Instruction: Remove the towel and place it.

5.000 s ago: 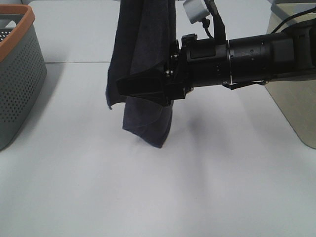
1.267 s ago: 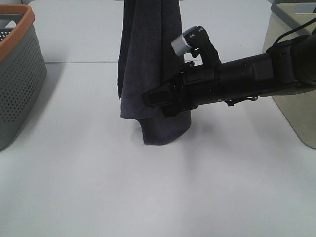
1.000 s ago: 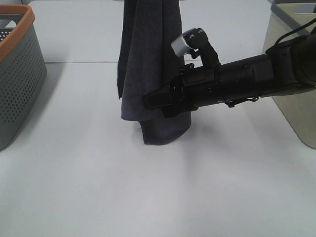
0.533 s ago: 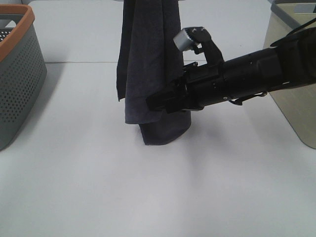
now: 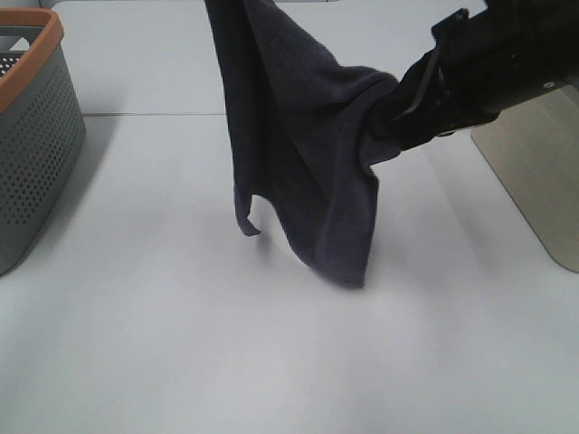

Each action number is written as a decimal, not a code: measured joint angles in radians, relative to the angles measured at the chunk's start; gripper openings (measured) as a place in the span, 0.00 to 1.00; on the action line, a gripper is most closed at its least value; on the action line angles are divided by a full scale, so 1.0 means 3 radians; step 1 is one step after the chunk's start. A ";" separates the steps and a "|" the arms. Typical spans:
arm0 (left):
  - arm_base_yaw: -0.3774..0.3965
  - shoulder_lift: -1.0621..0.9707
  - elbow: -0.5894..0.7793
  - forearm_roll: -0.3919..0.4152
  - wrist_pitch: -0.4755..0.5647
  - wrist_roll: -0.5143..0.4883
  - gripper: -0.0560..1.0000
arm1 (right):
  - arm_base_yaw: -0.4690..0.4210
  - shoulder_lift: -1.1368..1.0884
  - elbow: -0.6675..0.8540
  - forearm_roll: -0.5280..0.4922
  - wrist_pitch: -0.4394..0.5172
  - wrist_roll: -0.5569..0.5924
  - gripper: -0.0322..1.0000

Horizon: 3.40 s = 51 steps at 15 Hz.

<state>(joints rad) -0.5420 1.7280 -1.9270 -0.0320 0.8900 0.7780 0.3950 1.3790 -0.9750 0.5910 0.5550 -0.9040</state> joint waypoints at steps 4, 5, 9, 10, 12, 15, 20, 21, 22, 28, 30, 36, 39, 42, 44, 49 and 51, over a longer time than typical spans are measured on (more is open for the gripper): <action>0.0003 0.0000 0.0000 0.0600 0.0263 -0.0770 0.05 | 0.0000 -0.0143 -0.0380 -0.0973 0.0300 0.0563 0.05; 0.0003 0.0023 0.0000 0.0613 0.0310 -0.0817 0.05 | 0.0000 -0.0143 -0.0400 -0.1027 0.0330 0.0590 0.05; 0.0003 0.0223 0.0000 0.0797 0.0463 -0.1247 0.05 | 0.0000 0.0063 -0.0510 -0.1357 0.0237 0.0593 0.05; 0.0027 0.0253 0.0000 0.0910 0.0330 -0.1353 0.05 | 0.0000 0.0133 -0.0580 -0.1520 0.0133 0.0593 0.05; 0.0150 0.0373 0.0000 0.0967 -0.0037 -0.1427 0.05 | 0.0000 0.0330 -0.0747 -0.1920 -0.0220 0.0593 0.05; 0.0407 0.0663 0.0000 0.0990 -0.0607 -0.1437 0.05 | 0.0000 0.0760 -0.1090 -0.2383 -0.0787 0.0593 0.05; 0.0723 0.0853 0.0000 0.1037 -0.1573 -0.1440 0.05 | -0.0030 0.1393 -0.1587 -0.2847 -0.1700 0.0593 0.05; 0.0740 0.0887 -0.0007 0.1063 -0.1720 -0.1437 0.05 | -0.0080 0.1507 -0.1617 -0.2847 -0.1793 0.0593 0.05; 0.0740 0.0917 -0.0010 0.1073 -0.1727 -0.1427 0.05 | -0.0120 0.1560 -0.1623 -0.2843 -0.1833 0.0593 0.05; 0.0603 0.1387 -0.0020 0.0777 -0.0077 -0.1113 0.05 | -0.0353 0.1973 -0.1540 -0.2053 -0.0667 0.0600 0.05; 0.0603 0.1337 -0.0020 0.0710 -0.0047 -0.1027 0.05 | -0.0343 0.1923 -0.1533 -0.1930 -0.0530 0.0550 0.05; 0.0620 0.1297 -0.0020 0.1147 -0.1340 -0.1303 0.05 | -0.0347 0.1807 -0.1533 -0.1903 -0.1937 0.0547 0.05; 0.0713 0.1297 -0.0020 0.1787 -0.1963 -0.1870 0.05 | -0.0347 0.1807 -0.1533 -0.1903 -0.2893 0.0540 0.05; 0.0840 0.1343 -0.0073 0.2177 -0.2210 -0.2187 0.05 | -0.0343 0.2013 -0.1657 -0.1913 -0.3410 0.0537 0.05; 0.0900 0.1433 -0.0240 0.2343 -0.2267 -0.2213 0.05 | -0.0343 0.2273 -0.1847 -0.1920 -0.3407 0.0537 0.05; 0.0877 0.1567 -0.0387 0.2403 -0.2110 -0.2213 0.05 | -0.0343 0.2400 -0.1943 -0.1940 -0.2987 0.0737 0.05; 0.0737 0.1653 -0.0387 0.2273 -0.1643 -0.2053 0.05 | -0.0343 0.2400 -0.1940 -0.1927 -0.2267 0.0900 0.05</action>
<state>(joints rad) -0.3210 2.2240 -2.0430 0.6500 0.3970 0.1620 0.2920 2.0990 -1.5570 0.0130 -0.1250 -0.6340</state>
